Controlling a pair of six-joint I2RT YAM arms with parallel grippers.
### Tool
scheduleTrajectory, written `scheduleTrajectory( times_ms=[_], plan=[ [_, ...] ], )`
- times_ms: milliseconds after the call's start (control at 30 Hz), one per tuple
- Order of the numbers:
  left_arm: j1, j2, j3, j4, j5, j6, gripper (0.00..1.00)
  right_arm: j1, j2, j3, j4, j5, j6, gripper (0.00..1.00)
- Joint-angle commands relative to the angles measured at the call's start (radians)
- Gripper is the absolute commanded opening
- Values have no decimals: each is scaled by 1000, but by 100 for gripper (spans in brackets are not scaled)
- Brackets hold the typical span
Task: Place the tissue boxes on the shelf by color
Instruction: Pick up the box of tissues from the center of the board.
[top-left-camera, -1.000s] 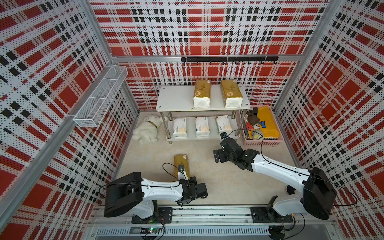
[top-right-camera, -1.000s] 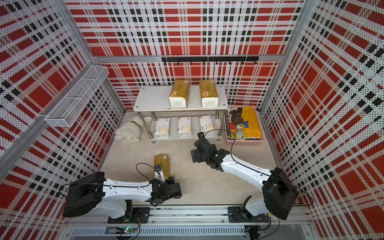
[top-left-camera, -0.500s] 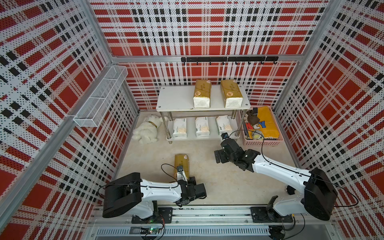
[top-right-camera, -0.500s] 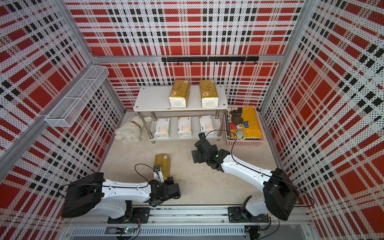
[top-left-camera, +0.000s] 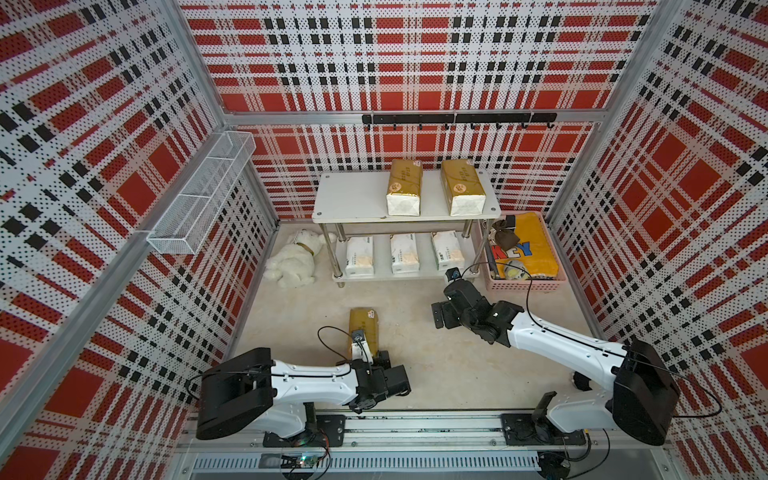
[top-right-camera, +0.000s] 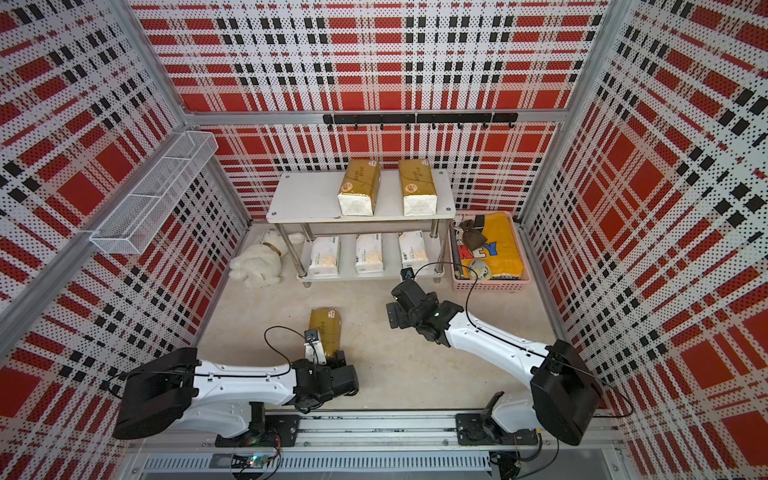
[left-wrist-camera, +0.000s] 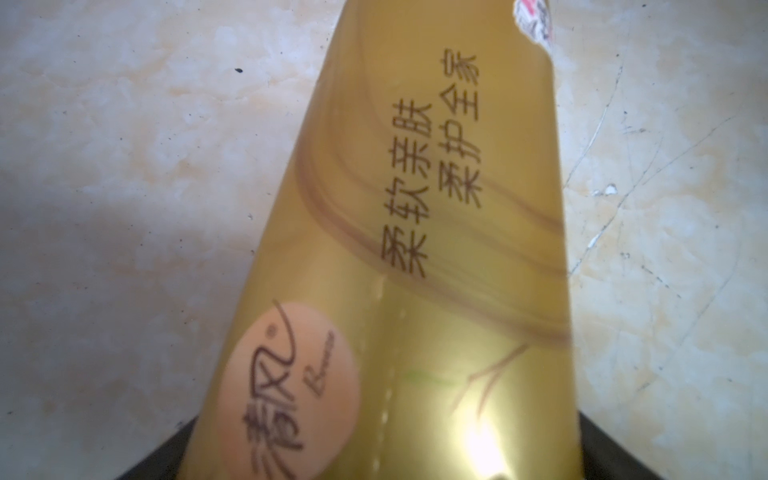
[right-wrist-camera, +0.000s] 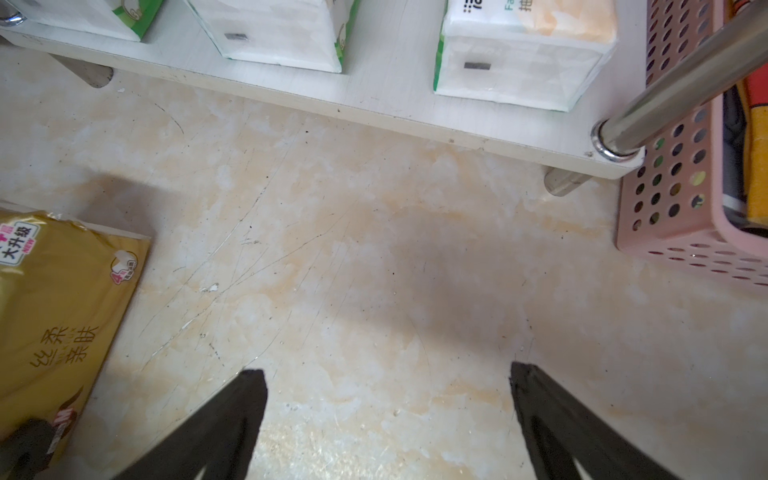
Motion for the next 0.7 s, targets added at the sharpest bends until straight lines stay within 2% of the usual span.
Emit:
scheduleTrajectory(
  times_ms=[0, 667],
  plan=[
    [17, -3, 18, 13, -18, 34, 99, 8, 9, 14, -11, 9, 2, 100],
    [89, -46, -12, 93, 39, 168, 98, 8, -17, -4, 1, 3, -2, 100]
  ],
)
